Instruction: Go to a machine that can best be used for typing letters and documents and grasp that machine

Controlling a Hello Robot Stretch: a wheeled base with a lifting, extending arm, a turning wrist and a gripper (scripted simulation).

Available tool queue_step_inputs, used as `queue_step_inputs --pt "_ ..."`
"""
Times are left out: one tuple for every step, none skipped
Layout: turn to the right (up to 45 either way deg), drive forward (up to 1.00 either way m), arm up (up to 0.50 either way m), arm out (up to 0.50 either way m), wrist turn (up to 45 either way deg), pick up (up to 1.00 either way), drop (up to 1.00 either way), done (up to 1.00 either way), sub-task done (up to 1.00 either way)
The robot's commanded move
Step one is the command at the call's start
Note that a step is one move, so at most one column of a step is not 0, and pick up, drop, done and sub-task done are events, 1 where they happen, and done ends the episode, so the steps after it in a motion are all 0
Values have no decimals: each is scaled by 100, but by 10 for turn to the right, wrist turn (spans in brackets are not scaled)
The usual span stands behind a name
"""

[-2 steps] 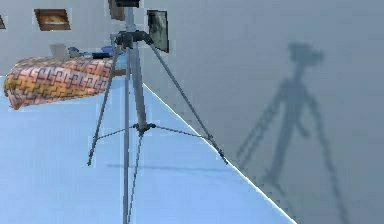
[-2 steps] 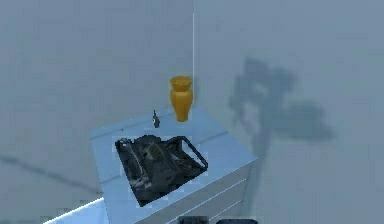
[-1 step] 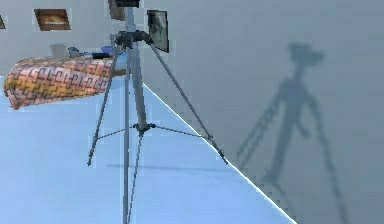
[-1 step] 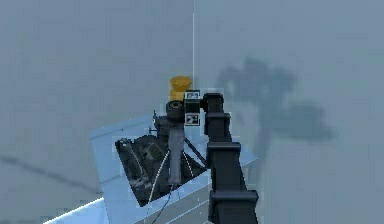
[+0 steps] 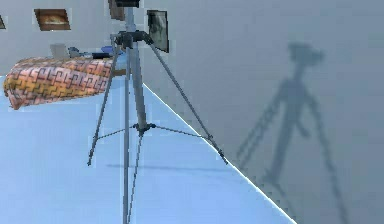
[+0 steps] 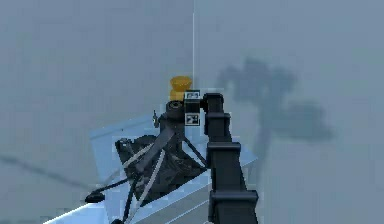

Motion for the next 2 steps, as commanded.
queue_step_inputs --pt "0 0 0 0 450 0 0 0 0" --pt "0 0 0 0 270 0 0 0 0"
